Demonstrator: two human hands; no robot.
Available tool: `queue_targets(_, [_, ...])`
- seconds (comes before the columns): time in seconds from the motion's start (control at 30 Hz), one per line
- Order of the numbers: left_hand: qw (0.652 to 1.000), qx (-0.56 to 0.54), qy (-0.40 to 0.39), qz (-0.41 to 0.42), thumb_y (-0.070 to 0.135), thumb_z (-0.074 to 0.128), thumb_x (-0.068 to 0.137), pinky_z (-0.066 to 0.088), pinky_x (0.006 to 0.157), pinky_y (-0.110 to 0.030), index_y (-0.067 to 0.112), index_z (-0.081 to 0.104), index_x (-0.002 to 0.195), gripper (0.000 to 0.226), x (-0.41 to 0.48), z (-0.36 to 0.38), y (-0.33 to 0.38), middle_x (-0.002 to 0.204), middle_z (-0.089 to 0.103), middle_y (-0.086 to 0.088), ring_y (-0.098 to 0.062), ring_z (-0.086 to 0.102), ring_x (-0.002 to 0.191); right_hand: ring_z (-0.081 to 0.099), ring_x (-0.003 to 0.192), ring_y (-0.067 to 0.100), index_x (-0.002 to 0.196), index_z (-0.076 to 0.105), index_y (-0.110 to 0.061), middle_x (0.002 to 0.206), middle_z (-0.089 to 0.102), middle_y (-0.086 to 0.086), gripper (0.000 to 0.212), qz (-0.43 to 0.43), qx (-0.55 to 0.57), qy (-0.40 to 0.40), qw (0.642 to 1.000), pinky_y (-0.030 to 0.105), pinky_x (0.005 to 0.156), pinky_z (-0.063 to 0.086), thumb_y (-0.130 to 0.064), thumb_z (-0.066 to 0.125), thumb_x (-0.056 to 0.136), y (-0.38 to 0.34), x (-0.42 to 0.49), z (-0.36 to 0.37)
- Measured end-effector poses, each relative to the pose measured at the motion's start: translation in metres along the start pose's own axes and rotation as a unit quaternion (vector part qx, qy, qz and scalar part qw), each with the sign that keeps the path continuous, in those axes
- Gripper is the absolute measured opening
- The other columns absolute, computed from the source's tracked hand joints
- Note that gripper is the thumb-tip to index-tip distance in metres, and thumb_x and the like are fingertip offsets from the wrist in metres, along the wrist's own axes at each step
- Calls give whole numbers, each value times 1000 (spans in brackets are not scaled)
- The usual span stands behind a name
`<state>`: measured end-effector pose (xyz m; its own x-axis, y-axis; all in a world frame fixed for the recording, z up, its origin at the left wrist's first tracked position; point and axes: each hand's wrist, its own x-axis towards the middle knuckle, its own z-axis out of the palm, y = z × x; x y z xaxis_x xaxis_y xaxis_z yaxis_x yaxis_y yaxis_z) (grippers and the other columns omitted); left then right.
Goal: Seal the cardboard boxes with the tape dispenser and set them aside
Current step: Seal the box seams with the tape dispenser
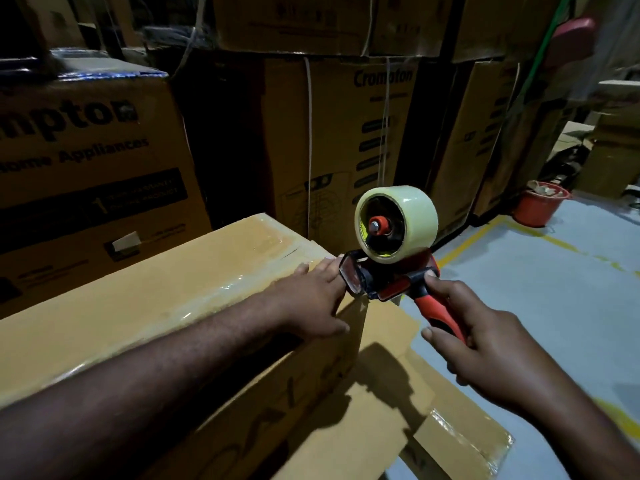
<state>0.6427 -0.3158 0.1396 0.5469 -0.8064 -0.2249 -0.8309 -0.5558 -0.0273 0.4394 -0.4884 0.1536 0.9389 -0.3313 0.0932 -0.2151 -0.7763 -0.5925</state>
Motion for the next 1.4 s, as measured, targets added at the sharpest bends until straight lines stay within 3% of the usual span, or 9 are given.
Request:
queue_targets(0.23, [999,4,-40,-30,53,57,98,-2,124,-40,26,-6,162,94,-1,-9,13,167,-23,0,-19,-11,155,57,67,0,145,23,-57,96,63,-6,65,-37,11,-14,999,10,55,42,-42,60,95,37,-9,1])
queue_targets(0.5, [995,-20,-74,-63,33,67,96,0,126,-54,30,-6,160,98,-5,-17,18,165,-25,-3,-21,-15,155,62,86,2,135,11,-76,113,65,-9,70,-71,102,-20,992,12,65,46,-44,58,95,85,-16,26])
queue_targets(0.6, [993,-32,-87,-78,27,67,96,0,125,-58,30,-3,161,95,-6,-20,18,165,-26,-3,-22,-16,155,59,85,-2,142,12,-70,110,64,-10,69,-80,109,-24,991,8,64,45,-44,57,96,92,-13,31])
queue_targets(0.73, [990,-50,-91,-92,18,67,96,-2,124,-58,26,3,161,93,-7,-21,19,166,-24,-3,-22,-17,155,59,97,6,150,16,-59,117,64,-7,69,-90,121,-36,988,19,74,45,-41,57,97,93,-11,32])
queue_targets(0.83, [990,-57,-88,-95,16,70,94,8,127,-49,28,8,161,92,-6,-19,18,166,-23,0,-21,-13,155,60,102,9,149,16,-60,120,64,-6,68,-101,122,-35,987,22,80,48,-42,57,97,97,-12,34])
queue_targets(0.93, [992,-44,-81,-87,12,71,91,19,125,-44,30,13,161,92,-5,-18,20,166,-22,1,-24,-9,156,57,98,4,145,12,-65,117,58,-13,68,-106,128,-37,985,13,75,44,-42,56,98,101,-15,35])
queue_targets(1.07, [992,-49,-83,-87,9,72,90,23,124,-47,32,17,160,92,-5,-20,23,167,-20,2,-25,-7,156,57,97,2,143,10,-69,115,57,-12,67,-107,138,-34,984,17,74,44,-44,54,98,103,-18,36])
queue_targets(1.3, [986,-103,-63,-116,3,73,88,16,126,-45,41,8,159,103,-10,-19,18,168,-16,4,-22,-7,156,60,94,-3,135,15,-76,112,57,-24,60,-107,159,-20,981,15,69,46,-52,52,95,112,-32,41])
queue_targets(1.4, [983,-108,-77,-124,2,73,88,12,125,-44,43,5,158,106,-20,-23,9,167,-18,6,-20,-9,156,62,89,-8,128,18,-83,97,64,-24,60,-105,178,-17,978,16,67,52,-50,55,94,117,-42,49])
